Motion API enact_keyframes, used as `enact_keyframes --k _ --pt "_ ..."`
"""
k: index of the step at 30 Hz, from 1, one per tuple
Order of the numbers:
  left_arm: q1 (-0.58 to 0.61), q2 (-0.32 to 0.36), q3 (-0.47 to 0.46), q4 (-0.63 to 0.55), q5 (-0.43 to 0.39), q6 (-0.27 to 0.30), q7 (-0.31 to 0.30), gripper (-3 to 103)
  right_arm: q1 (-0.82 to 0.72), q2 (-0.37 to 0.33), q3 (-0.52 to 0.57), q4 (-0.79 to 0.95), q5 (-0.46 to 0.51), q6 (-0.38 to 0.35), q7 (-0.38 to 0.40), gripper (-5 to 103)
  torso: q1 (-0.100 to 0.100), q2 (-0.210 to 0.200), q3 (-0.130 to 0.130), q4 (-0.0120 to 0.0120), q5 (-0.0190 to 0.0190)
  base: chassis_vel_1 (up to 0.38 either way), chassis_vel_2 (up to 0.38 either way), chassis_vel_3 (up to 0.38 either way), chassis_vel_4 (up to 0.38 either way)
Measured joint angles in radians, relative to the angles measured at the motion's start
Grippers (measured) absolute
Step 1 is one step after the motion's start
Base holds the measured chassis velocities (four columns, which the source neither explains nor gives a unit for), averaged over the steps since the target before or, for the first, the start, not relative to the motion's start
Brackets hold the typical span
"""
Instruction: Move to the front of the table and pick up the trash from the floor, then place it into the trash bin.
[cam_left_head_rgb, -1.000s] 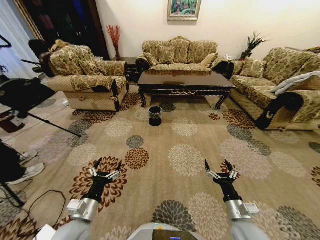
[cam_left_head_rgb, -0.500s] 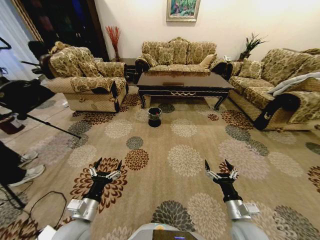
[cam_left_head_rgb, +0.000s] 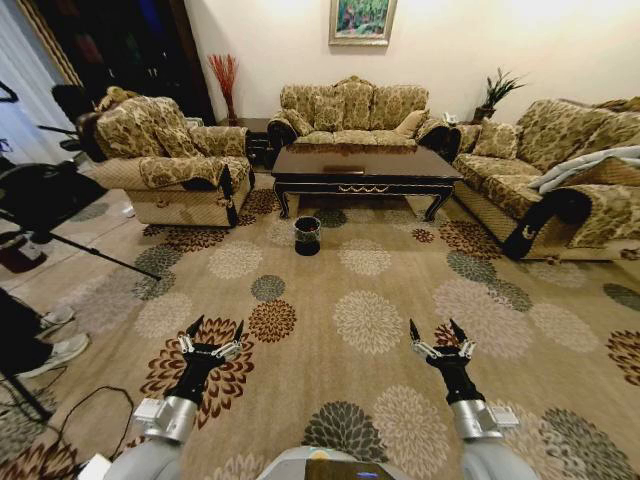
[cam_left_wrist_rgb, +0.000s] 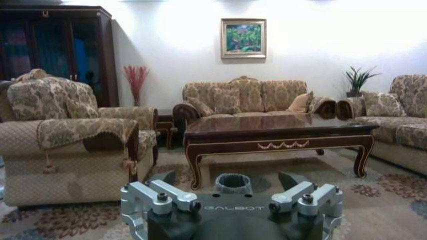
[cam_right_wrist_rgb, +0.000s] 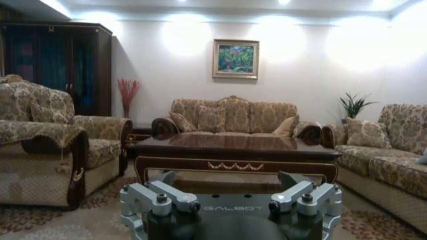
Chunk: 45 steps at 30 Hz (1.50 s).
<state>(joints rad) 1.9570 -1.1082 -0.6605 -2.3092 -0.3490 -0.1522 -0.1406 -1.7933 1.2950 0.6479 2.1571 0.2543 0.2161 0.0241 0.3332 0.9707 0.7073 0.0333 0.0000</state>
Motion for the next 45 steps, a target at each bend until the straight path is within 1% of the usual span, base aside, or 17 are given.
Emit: enact_keyframes --k 5,9,12,13,16,21,23,26,27,37,42,45 --pt "0.0 0.0 0.0 0.0 0.0 0.0 0.0 100 0.0 0.0 0.0 0.0 0.0 0.0 0.0 100 0.008 0.018 0.01 0.0 0.0 0.0 0.0 0.0 0.0" --pt "0.0 0.0 0.0 0.0 0.0 0.0 0.0 100 0.0 0.0 0.0 0.0 0.0 0.0 0.0 100 0.019 0.042 0.022 0.0 0.0 0.0 0.0 0.0 0.0" --pt "0.0 0.0 0.0 0.0 0.0 0.0 0.0 100 0.0 0.0 0.0 0.0 0.0 0.0 0.0 100 0.023 0.05 0.028 0.0 0.0 0.0 0.0 0.0 0.0" --pt "0.0 0.0 0.0 0.0 0.0 0.0 0.0 100 0.0 0.0 0.0 0.0 0.0 0.0 0.0 100 0.027 0.061 0.034 0.0 0.0 0.0 0.0 0.0 0.0" --pt "0.0 0.0 0.0 0.0 0.0 0.0 0.0 100 0.0 0.0 0.0 0.0 0.0 0.0 0.0 100 0.031 0.071 0.039 0.0 0.0 0.0 0.0 0.0 0.0" --pt "0.0 0.0 0.0 0.0 0.0 0.0 0.0 100 0.0 0.0 0.0 0.0 0.0 0.0 0.0 100 0.045 0.101 0.055 0.0 0.0 0.0 0.0 0.0 0.0" --pt "0.0 0.0 0.0 0.0 0.0 0.0 0.0 100 0.0 0.0 0.0 0.0 0.0 0.0 0.0 100 0.047 0.104 0.057 0.0 0.0 0.0 0.0 0.0 0.0" --pt "0.0 0.0 0.0 0.0 0.0 0.0 0.0 100 0.0 0.0 0.0 0.0 0.0 0.0 0.0 100 0.056 0.124 0.068 0.0 0.0 0.0 0.0 0.0 0.0" --pt "0.0 0.0 0.0 0.0 0.0 0.0 0.0 100 0.0 0.0 0.0 0.0 0.0 0.0 0.0 100 0.056 0.124 0.068 0.0 0.0 0.0 0.0 0.0 0.0" --pt "0.0 0.0 0.0 0.0 0.0 0.0 0.0 100 0.0 0.0 0.0 0.0 0.0 0.0 0.0 100 0.081 0.181 0.1 0.0 0.0 0.0 0.0 0.0 0.0" --pt "0.0 0.0 0.0 0.0 0.0 0.0 0.0 100 0.0 0.0 0.0 0.0 0.0 0.0 0.0 100 0.089 0.198 0.109 0.0 0.0 0.0 0.0 0.0 0.0" --pt "0.0 0.0 0.0 0.0 0.0 0.0 0.0 100 0.0 0.0 0.0 0.0 0.0 0.0 0.0 100 0.1 0.222 0.122 0.0 0.0 0.0 0.0 0.0 0.0"
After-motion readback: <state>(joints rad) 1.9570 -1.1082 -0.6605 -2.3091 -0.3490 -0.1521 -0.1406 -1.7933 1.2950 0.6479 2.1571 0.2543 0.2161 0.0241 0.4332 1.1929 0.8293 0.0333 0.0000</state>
